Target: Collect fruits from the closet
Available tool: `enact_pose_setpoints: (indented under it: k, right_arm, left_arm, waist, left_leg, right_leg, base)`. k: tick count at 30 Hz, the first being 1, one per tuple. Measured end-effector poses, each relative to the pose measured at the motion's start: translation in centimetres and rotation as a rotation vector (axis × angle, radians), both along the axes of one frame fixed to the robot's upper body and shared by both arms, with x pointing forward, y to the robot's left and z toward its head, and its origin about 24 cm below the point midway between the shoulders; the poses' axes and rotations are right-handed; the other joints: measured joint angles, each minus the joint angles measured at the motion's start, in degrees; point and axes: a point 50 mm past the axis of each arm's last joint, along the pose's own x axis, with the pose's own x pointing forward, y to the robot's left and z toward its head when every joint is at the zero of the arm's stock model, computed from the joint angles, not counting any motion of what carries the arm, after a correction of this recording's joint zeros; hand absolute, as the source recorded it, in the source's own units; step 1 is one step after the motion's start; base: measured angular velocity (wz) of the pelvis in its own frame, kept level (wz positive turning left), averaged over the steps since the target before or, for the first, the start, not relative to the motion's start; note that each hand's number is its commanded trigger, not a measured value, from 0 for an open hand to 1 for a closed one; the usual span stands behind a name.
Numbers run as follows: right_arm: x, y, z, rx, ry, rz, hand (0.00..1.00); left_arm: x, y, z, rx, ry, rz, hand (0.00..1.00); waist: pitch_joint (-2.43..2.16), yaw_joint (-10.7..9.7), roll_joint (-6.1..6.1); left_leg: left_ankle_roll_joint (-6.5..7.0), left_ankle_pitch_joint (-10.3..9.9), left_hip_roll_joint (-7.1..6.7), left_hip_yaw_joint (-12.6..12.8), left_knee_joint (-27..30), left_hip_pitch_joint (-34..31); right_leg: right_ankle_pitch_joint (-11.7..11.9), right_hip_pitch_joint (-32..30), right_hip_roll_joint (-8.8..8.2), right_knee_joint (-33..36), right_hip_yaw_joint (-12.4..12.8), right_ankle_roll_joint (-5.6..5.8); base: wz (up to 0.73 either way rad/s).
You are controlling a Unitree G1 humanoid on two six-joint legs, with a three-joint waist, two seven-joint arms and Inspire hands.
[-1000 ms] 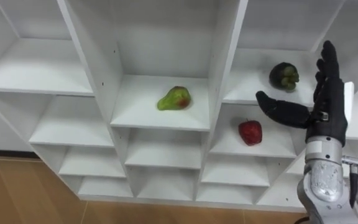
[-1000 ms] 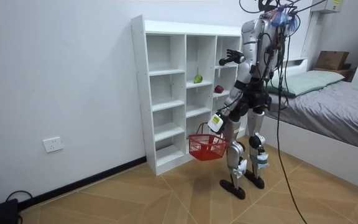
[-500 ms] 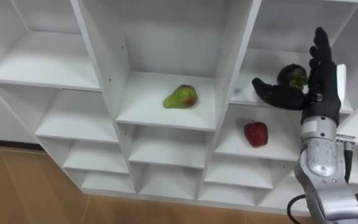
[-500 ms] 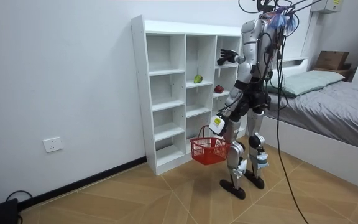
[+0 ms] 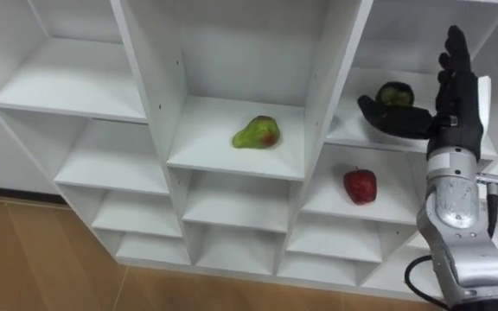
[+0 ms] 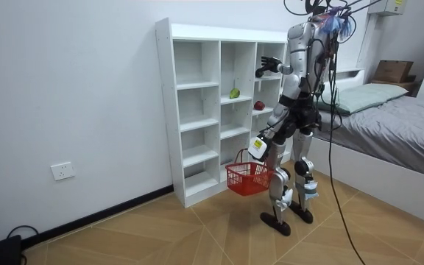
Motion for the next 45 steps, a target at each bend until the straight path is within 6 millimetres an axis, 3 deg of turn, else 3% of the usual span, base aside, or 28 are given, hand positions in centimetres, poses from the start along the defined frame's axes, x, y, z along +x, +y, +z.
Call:
enact_pose_setpoints:
  k: [10, 20, 45]
  right_arm:
    - [-0.1, -1.2, -1.0, 0.017, 0.044, -0.042, 0.0]
    - [-0.3, -1.6, -3.2, 0.017, 0.165, -0.01, 0.0]
    - [0.4, -2.0, -3.4, -0.111, 0.264, 0.045, 0.0]
  left_arm:
    - [0.1, 0.0, 0.0, -0.018, -0.001, -0.006, 1.0]
    - [-0.1, 0.1, 0.1, -0.029, 0.003, 0.002, 1.0]
    - [-0.3, 0.0, 0.0, -0.069, 0.054, -0.001, 1.0]
  waist:
    - [0.03, -0.1, -0.25]
    - [0.02, -0.4, -0.31]
    - [-0.06, 0.4, -0.47]
  left_leg:
    - [0.02, 0.0, -0.06, -0.1, 0.1, 0.1]
    - [0.02, 0.0, -0.06, -0.2, 0.3, 0.1]
    - [0.04, 0.0, 0.12, -0.3, 0.8, 0.5]
  right_leg:
    - [0.0, 0.0, -0.02, 0.0, 0.1, 0.01]
    - [0.0, 0.5, -0.01, 0.0, 0.2, 0.01]
    - [0.0, 0.8, 0.02, 0.8, 0.1, 0.01]
  base:
    - [0.0]
    - [0.0]
    - [0.0]
